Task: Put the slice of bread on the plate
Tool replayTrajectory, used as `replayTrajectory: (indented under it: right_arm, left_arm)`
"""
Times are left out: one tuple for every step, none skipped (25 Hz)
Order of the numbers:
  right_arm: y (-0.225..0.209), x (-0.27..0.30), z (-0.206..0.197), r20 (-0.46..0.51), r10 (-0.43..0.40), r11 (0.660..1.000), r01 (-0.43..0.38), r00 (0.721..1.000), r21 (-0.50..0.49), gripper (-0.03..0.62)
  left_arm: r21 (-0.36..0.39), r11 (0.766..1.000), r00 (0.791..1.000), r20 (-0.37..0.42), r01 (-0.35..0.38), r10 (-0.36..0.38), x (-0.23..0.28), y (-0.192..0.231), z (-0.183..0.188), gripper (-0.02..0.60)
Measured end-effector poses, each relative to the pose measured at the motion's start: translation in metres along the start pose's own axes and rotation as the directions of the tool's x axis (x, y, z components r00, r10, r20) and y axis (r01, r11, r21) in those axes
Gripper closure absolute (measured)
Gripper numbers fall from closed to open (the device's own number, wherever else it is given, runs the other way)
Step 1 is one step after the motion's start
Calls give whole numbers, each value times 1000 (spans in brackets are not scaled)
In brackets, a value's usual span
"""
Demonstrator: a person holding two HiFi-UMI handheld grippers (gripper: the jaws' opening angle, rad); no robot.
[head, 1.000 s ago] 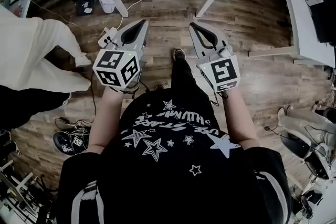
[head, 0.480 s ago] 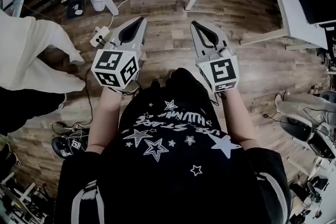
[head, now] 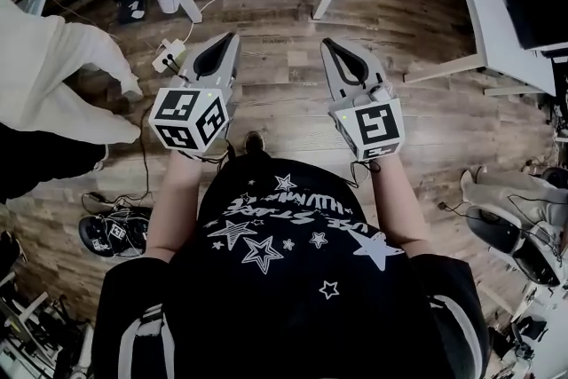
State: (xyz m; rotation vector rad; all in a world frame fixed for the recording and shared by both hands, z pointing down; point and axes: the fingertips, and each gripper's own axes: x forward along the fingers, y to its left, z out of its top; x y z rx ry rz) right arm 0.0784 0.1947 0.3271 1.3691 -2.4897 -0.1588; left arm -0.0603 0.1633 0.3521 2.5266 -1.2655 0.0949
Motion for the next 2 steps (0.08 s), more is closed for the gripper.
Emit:
replayTrajectory:
  right_arm:
    - [-3, -6, -3, 3, -1, 1000, 1, 1000, 9, 580]
    - [-6, -12, -5, 5, -3, 1000, 3, 1000, 17, 580]
  left_arm:
    - [5, 1000, 1000, -5, 0, 0, -1, -6, -2, 572]
    - [11, 1000, 1000, -11, 0, 0, -1, -12, -5, 572]
